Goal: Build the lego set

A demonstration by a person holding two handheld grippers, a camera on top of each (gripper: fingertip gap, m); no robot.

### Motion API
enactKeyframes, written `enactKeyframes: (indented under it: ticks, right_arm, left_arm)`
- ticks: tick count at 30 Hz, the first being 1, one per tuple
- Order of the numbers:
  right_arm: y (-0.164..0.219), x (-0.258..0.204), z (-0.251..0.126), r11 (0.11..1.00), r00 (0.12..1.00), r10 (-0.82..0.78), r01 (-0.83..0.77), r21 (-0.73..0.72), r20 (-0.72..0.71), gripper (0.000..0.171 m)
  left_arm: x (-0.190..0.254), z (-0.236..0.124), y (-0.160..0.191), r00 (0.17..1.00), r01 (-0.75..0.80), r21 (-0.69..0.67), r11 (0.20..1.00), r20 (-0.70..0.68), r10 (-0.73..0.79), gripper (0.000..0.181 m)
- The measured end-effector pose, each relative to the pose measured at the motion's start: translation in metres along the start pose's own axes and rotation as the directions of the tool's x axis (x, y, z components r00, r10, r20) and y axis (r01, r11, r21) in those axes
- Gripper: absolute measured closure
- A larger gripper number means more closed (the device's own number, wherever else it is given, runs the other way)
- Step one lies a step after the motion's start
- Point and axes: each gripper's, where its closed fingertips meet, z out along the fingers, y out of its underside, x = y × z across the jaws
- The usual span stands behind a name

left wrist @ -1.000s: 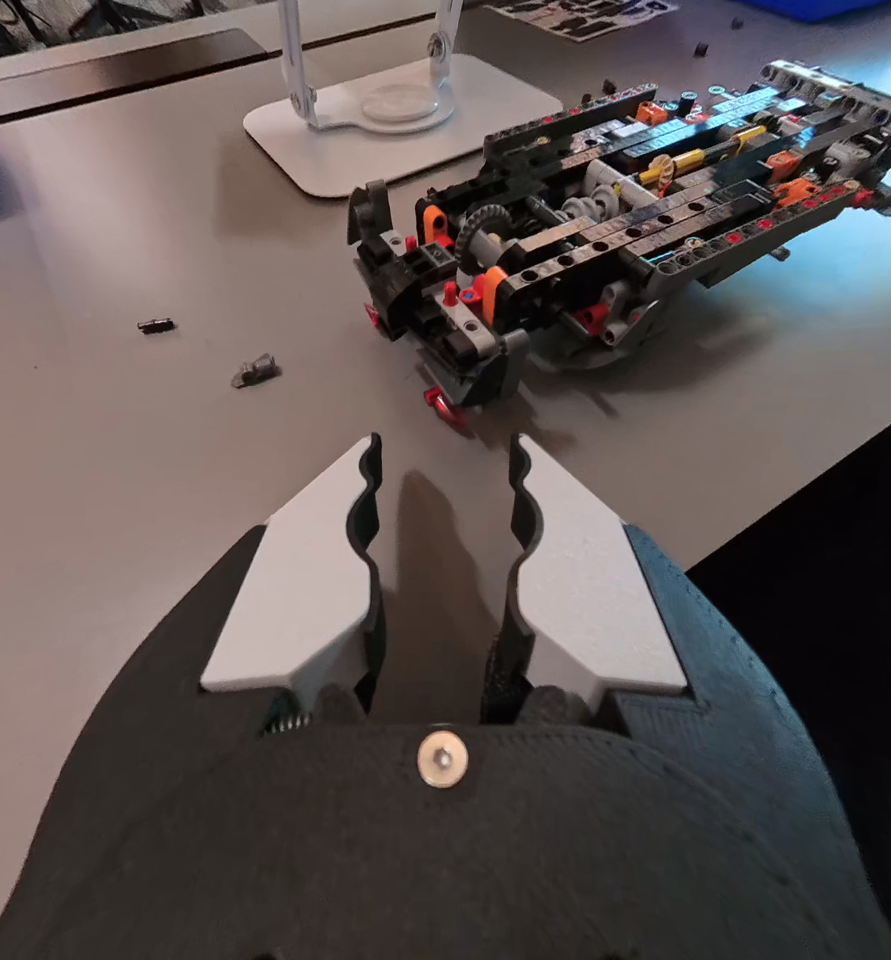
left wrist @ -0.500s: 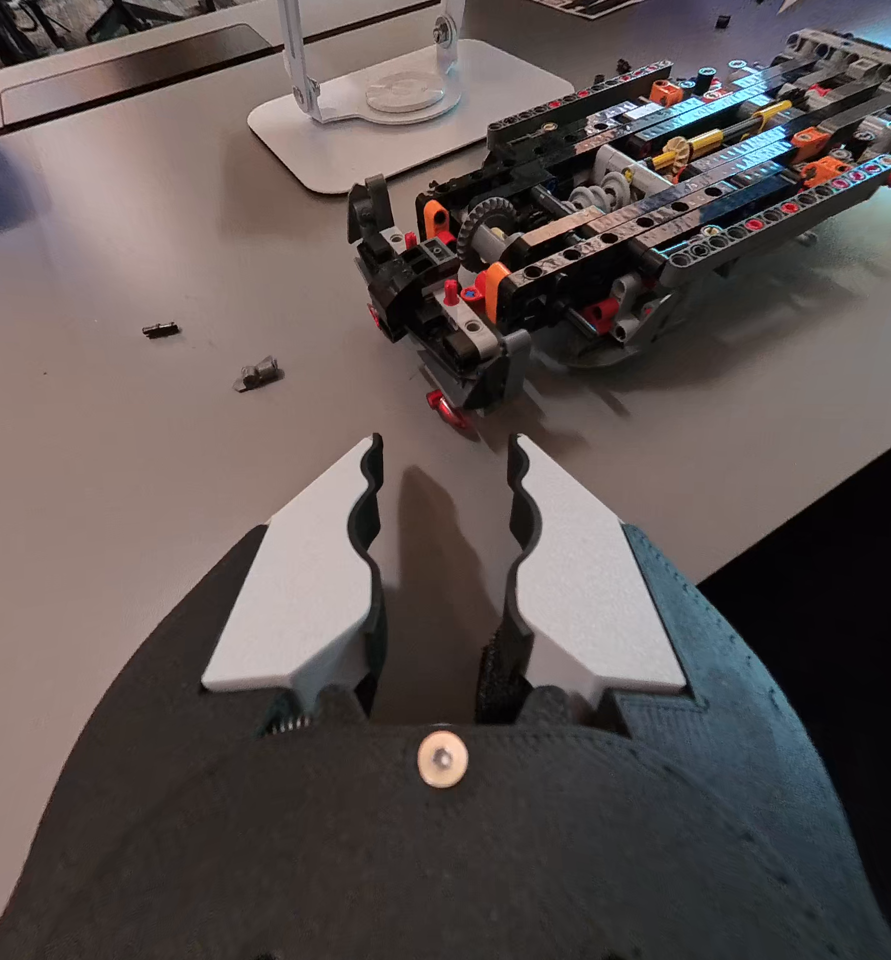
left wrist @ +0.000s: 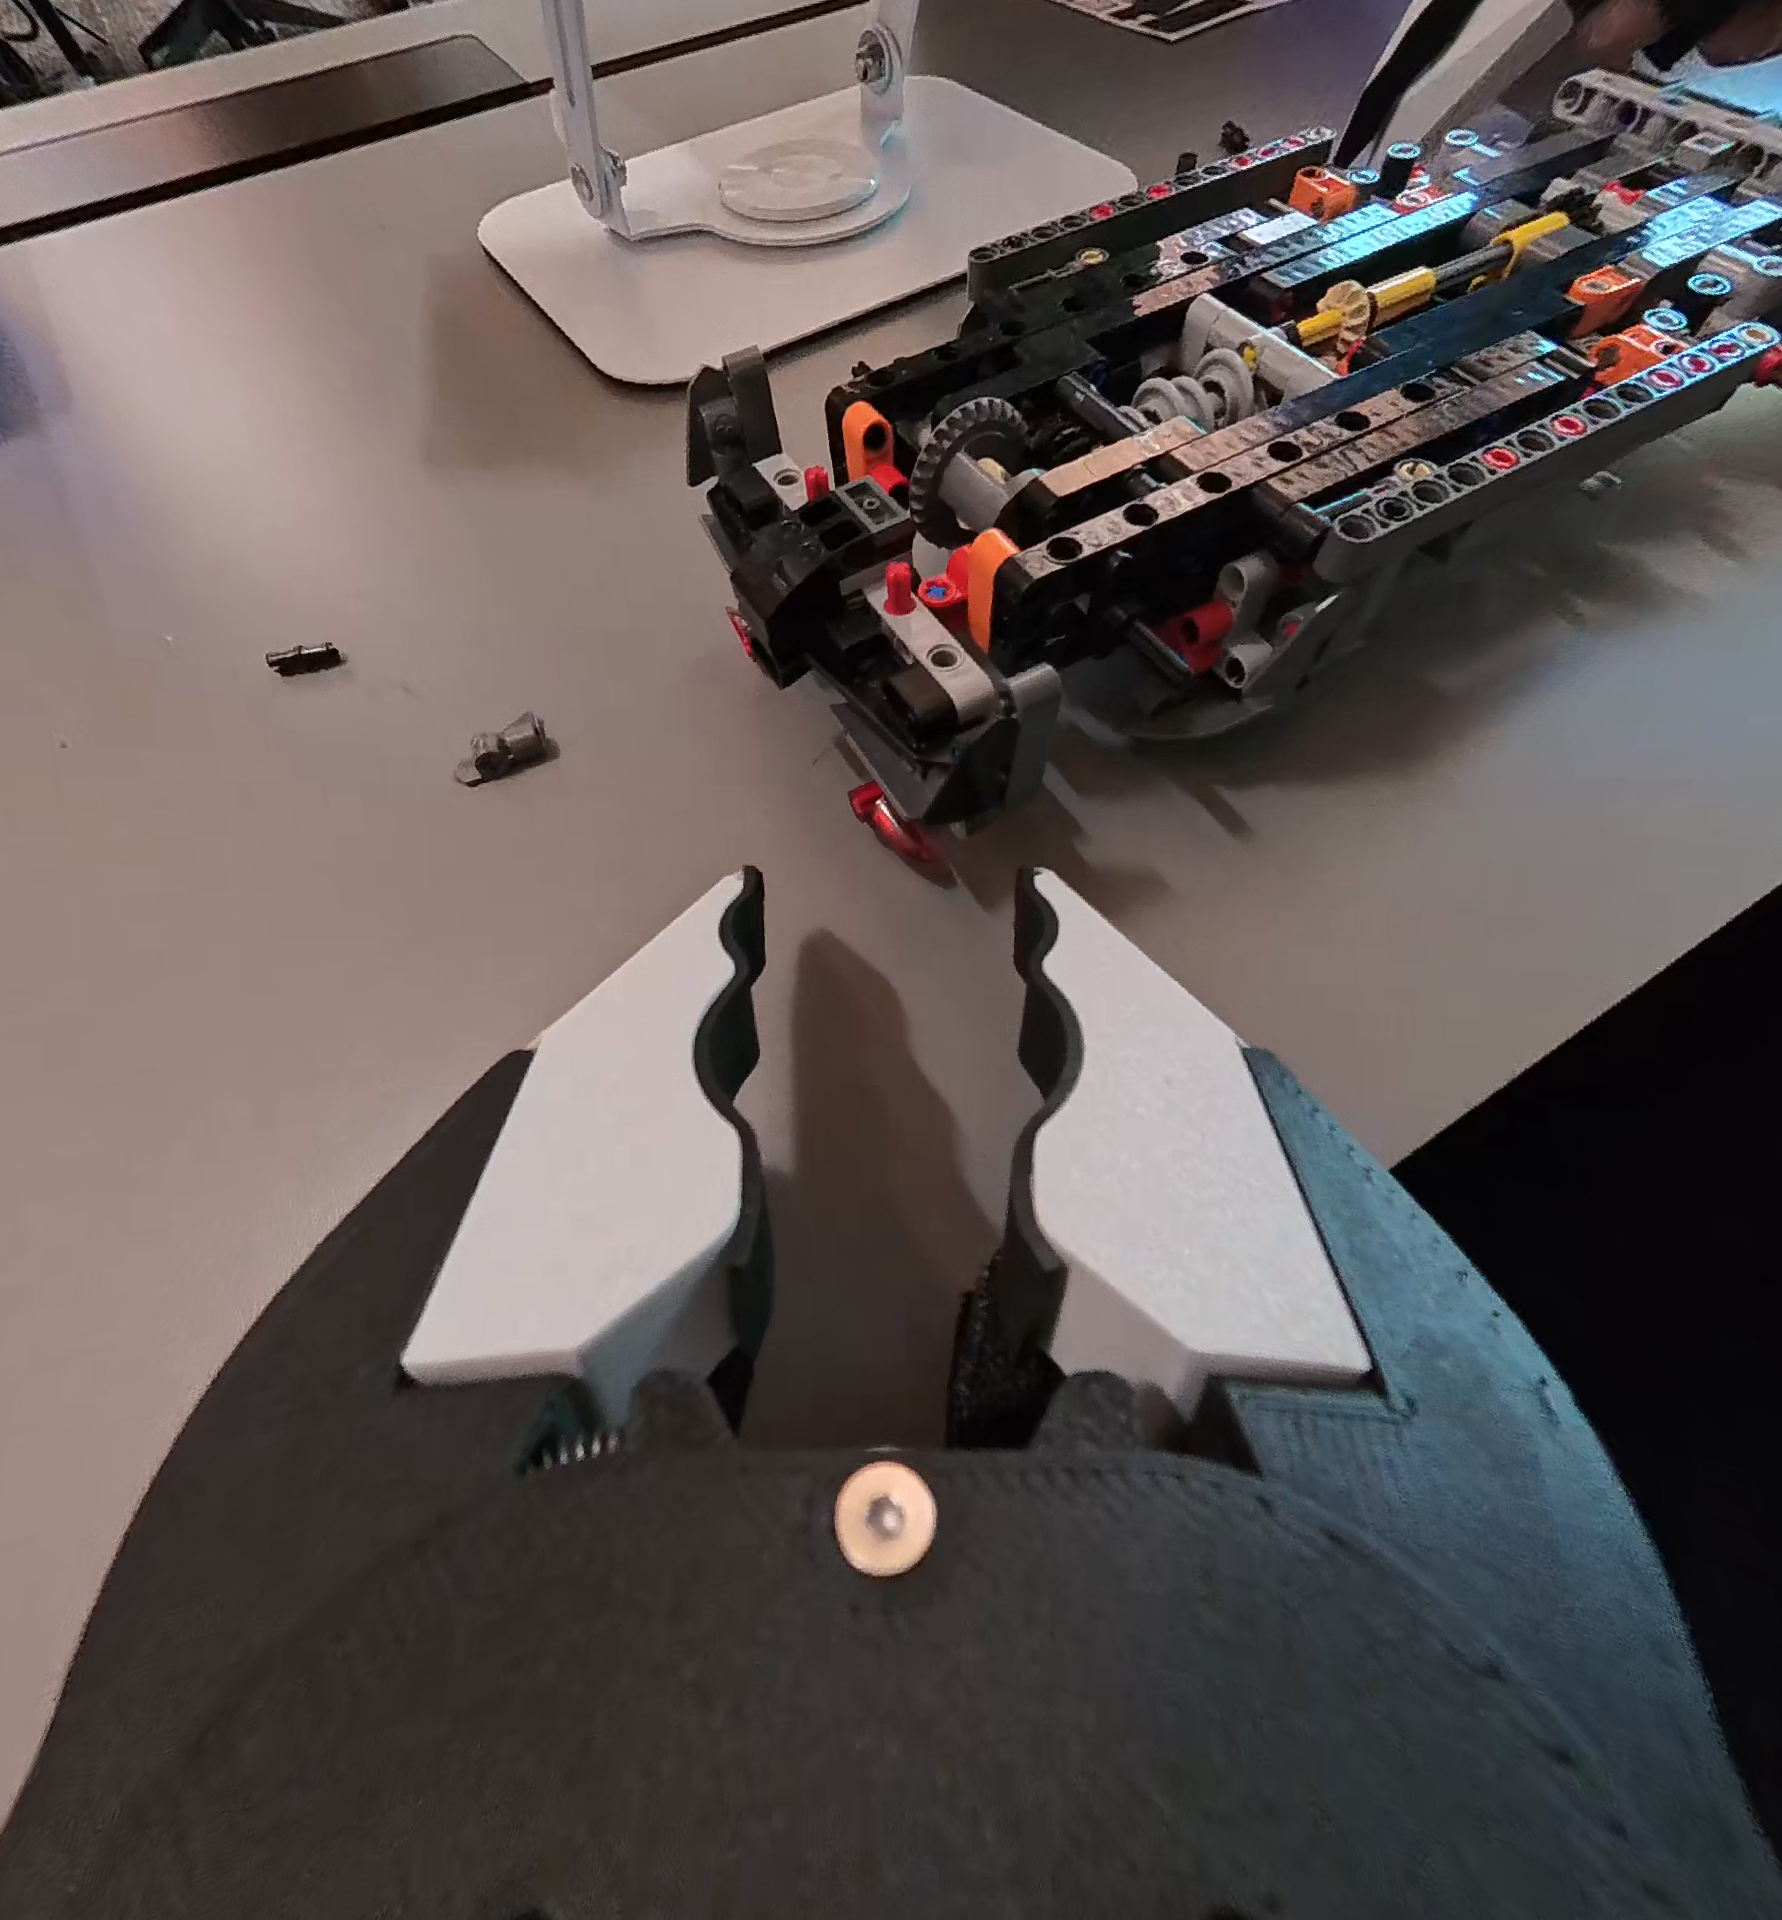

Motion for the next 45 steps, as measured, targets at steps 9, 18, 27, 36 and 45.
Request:
enactKeyframes:
  ticks: [9,18,27,36,45]
  right_arm:
    - [-0.003,0.003,-0.003,0.999,0.998,-0.037,0.038,0.017,-0.045,0.16]
    - [-0.048,-0.015,-0.057,0.966,0.976,-0.154,0.182,0.184,-0.153,0.16]
    - [-0.152,-0.088,-0.105,0.797,0.862,-0.417,0.5,0.339,-0.289,0.161]
    - [-0.201,-0.142,-0.097,0.665,0.766,-0.553,0.643,0.381,-0.328,0.168]
    - [-0.217,-0.16,-0.103,0.557,0.711,-0.579,0.703,0.442,-0.399,0.168]
  left_arm:
    - [0.0,-0.002,-0.002,1.0,0.016,0.023,1.0,-0.008,-0.016,0.134]
    - [-0.017,-0.03,-0.044,0.997,0.04,0.189,0.981,0.06,-0.052,0.131]
    - [0.006,-0.041,-0.138,0.998,0.024,0.328,0.944,-0.068,-0.002,0.137]
    - [0.025,-0.016,-0.189,0.95,0.198,0.363,0.91,-0.301,-0.087,0.139]
    - [0.045,-0.004,-0.225,0.892,0.273,0.396,0.877,-0.445,-0.077,0.145]
